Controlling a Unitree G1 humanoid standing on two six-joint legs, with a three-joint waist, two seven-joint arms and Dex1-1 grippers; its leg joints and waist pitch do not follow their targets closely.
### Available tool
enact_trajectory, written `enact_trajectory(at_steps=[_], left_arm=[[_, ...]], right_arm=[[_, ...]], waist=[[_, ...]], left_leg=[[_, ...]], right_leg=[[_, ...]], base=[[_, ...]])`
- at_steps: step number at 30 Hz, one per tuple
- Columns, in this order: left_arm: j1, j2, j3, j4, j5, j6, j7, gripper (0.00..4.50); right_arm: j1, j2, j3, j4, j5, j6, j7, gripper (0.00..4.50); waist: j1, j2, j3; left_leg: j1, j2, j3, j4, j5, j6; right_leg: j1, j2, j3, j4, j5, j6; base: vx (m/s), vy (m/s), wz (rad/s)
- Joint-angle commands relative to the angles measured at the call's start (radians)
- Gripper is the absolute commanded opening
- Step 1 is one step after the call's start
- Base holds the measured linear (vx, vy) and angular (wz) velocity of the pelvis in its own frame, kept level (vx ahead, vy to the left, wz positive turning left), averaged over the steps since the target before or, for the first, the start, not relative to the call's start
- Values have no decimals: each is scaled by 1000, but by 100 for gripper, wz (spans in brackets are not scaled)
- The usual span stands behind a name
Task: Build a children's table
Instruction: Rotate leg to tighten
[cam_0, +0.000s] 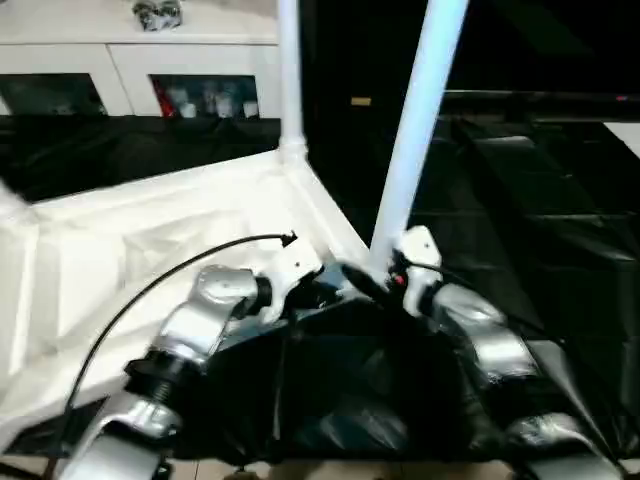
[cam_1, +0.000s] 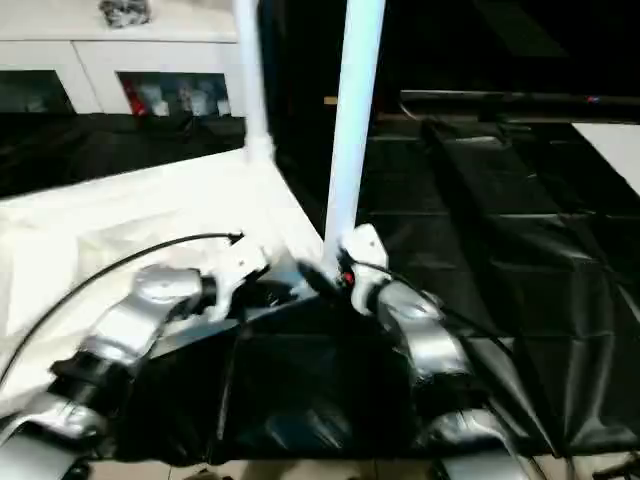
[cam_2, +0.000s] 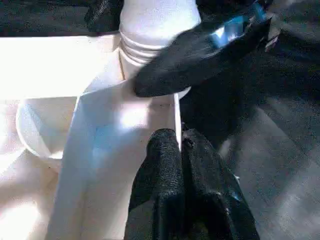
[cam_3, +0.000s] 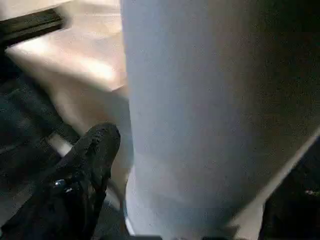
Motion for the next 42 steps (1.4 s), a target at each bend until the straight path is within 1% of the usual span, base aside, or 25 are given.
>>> enact_trajectory(at_steps=[1, 3, 5, 6, 7, 9, 11, 14, 17, 21, 24, 25, 26, 27, 28, 29, 30, 32, 36, 37, 38, 39, 40, 41, 42], left_arm=[[-18, -12, -31, -50, -31, -42, -56, 0], [-12, 14, -36, -61, -48, -35, -113, 0], [-6, 35, -42, -75, -62, -26, -157, 0], [-4, 43, -43, -80, -68, -21, -174, 0], [-3, 51, -44, -83, -72, -20, -187, 0], [-1, 64, -49, -83, -77, -20, -207, 0], [0, 68, -51, -83, -78, -21, -219, 0], [0, 78, -55, -77, -78, -24, -249, 0], [-6, 86, -58, -73, -81, -26, -260, 0], [-8, 86, -57, -69, -81, -27, -263, 0], [-17, 62, -38, -54, -72, -27, -207, 0], [-22, 49, -29, -45, -69, -21, -177, 0], [-23, 47, -28, -44, -68, -19, -172, 0], [-32, 27, -15, -34, -64, -9, -125, 0], [-41, 5, -2, -24, -61, 2, -77, 0], [-47, -9, 3, -18, -51, 6, -39, 0], [-49, -13, 3, -17, -48, 8, -28, 0], [-56, -40, 5, -9, -30, 17, 33, 0], [-63, -89, 3, -1, -1, 38, 131, 0], [-71, -145, 11, 10, 26, 58, 237, 0], [-71, -145, 11, 10, 26, 58, 237, 0], [-75, -168, 14, 19, 36, 56, 283, 0], [-85, -203, 25, 38, 44, 68, 350, 0], [-86, -210, 25, 39, 44, 69, 355, 0], [-86, -222, 21, 35, 41, 72, 360, 0]], right_arm=[[25, 1, 83, -31, 19, 20, 130, 384], [42, -34, 102, -69, 40, 34, 219, 384], [52, -53, 115, -90, 49, 42, 268, 384], [56, -64, 123, -99, 51, 49, 295, 384], [60, -76, 133, -110, 55, 59, 325, 359], [66, -90, 144, -129, 63, 76, 362, 352], [67, -94, 146, -135, 65, 82, 375, 328], [72, -106, 162, -153, 67, 92, 414, 308], [79, -112, 171, -166, 65, 95, 426, 280], [78, -108, 170, -167, 64, 97, 422, 273], [65, -62, 132, -130, 54, 75, 326, 272], [56, -44, 115, -109, 50, 65, 281, 272], [54, -41, 112, -106, 50, 64, 273, 272], [37, -12, 85, -71, 42, 56, 192, 270], [19, 18, 59, -37, 35, 54, 110, 270], [4, 39, 43, -9, 24, 56, 40, 270], [0, 45, 38, -1, 20, 56, 19, 270], [-25, 85, 12, 47, 8, 58, -95, 270], [-56, 143, -24, 106, -5, 71, -255, 270], [-89, 202, -62, 169, -18, 79, -428, 270], [-89, 202, -62, 169, -18, 79, -428, 270], [-103, 224, -76, 196, -20, 78, -488, 270], [-115, 250, -74, 222, -32, 64, -527, 270], [-115, 253, -65, 226, -42, 51, -530, 270], [-115, 260, -51, 233, -63, 27, -539, 326]], waist=[[1, 0, -61], [7, -2, -59], [10, -2, -59], [10, -3, -60], [12, -3, -60], [15, -3, -60], [17, -3, -59], [19, -6, -60], [20, -5, -61], [20, -6, -62], [19, -5, -62], [16, -6, -59], [13, -6, -59], [12, -6, -58], [8, -5, -57], [5, -6, -55], [2, -7, -56], [-8, -6, -56], [-15, -7, -59], [-15, -5, -61], [-18, -5, -60], [-17, -6, -61], [-15, -5, -64], [-13, -6, -64], [-11, -6, -66]], left_leg=[[8, 31, 0, -59, -271, 68], [11, 31, -1, -60, -302, 55], [10, 33, -2, -62, -305, 54], [7, 32, -2, -62, -301, 55], [9, 32, -2, -62, -301, 52], [10, 32, -1, -61, -299, 50], [12, 32, -1, -61, -300, 47], [8, 32, -3, -62, -284, 45], [8, 32, -3, -61, -278, 45], [7, 31, -2, -60, -271, 44], [6, 30, -3, -60, -269, 41], [5, 28, -3, -61, -281, 36], [9, 28, -5, -62, -295, 29], [9, 27, -5, -62, -300, 28], [12, 26, -5, -61, -312, 20], [13, 24, -9, -63, -326, 11], [10, 24, -10, -64, -324, 7], [10, 23, -12, -65, -334, 1], [8, 25, -11, -65, -308, 4], [11, 25, -8, -62, -300, 2], [9, 24, -8, -63, -291, -1], [9, 23, -8, -63, -287, -3], [10, 24, -6, -60, -272, -1], [8, 23, -6, -60, -265, 4], [5, 24, -4, -58, -247, 10]], right_leg=[[51, -55, 50, -65, -253, -206], [51, -56, 50, -72, -316, -184], [51, -57, 51, -71, -329, -178], [52, -57, 51, -71, -328, -177], [50, -56, 51, -71, -329, -178], [49, -57, 52, -72, -336, -179], [46, -58, 52, -74, -347, -179], [51, -59, 52, -71, -340, -177], [50, -59, 52, -68, -321, -183], [51, -59, 52, -68, -318, -184], [50, -60, 52, -69, -325, -180], [50, -60, 51, -72, -351, -174], [49, -62, 50, -76, -380, -166], [49, -62, 49, -78, -397, -160], [45, -64, 49, -82, -430, -153], [45, -64, 45, -87, -475, -139], [48, -63, 44, -87, -482, -131], [45, -64, 44, -91, -495, -116], [46, -61, 47, -82, -414, -138], [43, -60, 49, -80, -392, -147], [43, -60, 50, -77, -374, -156], [45, -60, 49, -77, -374, -156], [45, -59, 51, -73, -330, -162], [47, -58, 51, -71, -313, -165], [49, -59, 52, -67, -274, -171]], base=[[0, 0, 0], [0, 0, 0], [0, 0, 0], [0, 0, 0], [0, 0, 0], [0, 0, 0], [0, 0, 0], [0, 0, 0], [0, 0, 0], [0, 0, 0], [0, 0, 0], [0, 0, 0], [0, 0, 0], [0, 0, 0], [0, 0, 0], [0, 0, 0], [0, 0, 0], [0, 0, 0], [0, 0, 0], [0, 0, 0], [0, 0, 0], [0, 0, 0], [0, 0, 0], [0, 0, 0], [0, 0, 0]])
